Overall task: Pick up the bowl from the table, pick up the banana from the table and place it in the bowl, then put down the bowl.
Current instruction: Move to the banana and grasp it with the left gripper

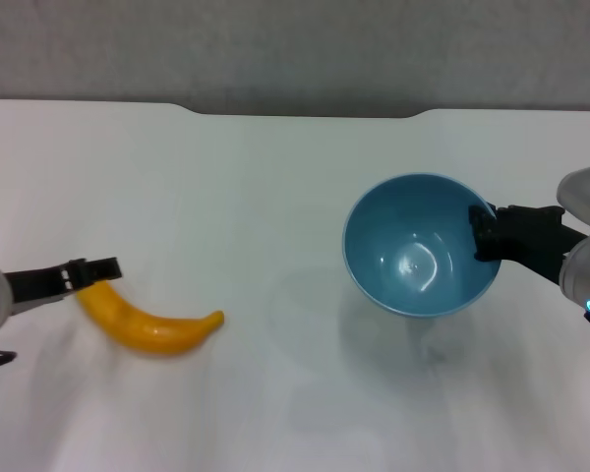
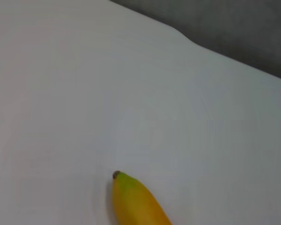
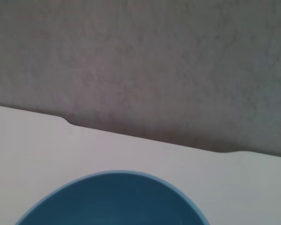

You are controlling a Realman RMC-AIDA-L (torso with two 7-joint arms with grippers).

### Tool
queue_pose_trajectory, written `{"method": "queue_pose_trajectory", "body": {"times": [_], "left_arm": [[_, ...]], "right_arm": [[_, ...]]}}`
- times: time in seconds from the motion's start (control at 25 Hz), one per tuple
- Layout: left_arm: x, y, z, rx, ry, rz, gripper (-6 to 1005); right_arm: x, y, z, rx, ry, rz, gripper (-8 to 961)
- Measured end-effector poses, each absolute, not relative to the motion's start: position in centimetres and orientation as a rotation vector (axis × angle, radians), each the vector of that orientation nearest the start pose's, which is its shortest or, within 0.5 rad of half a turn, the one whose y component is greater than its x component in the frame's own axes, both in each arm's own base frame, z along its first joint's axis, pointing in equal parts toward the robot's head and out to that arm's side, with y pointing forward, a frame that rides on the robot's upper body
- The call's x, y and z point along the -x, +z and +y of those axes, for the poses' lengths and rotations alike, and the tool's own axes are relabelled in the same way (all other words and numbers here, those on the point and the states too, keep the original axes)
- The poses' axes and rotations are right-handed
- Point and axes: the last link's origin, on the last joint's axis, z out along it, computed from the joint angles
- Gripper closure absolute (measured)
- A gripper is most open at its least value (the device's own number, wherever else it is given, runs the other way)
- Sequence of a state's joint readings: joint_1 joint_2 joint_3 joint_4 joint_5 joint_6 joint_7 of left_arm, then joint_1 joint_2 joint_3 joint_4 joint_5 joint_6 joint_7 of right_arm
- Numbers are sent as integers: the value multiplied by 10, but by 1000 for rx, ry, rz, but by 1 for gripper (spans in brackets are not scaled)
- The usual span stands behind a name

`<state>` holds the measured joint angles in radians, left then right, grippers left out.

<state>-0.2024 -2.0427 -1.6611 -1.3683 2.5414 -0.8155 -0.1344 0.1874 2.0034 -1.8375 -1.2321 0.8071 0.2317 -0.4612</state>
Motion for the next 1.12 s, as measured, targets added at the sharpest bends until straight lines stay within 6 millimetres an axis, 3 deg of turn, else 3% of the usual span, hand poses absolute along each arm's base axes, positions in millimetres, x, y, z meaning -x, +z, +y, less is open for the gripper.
{"method": "queue_pose_trajectory", "body": {"times": [1.12], "left_arm": [[272,-17,373,1669,-126,-1564,108]], "right_arm": [[-238,-23,359,2026,313,791,909]]}}
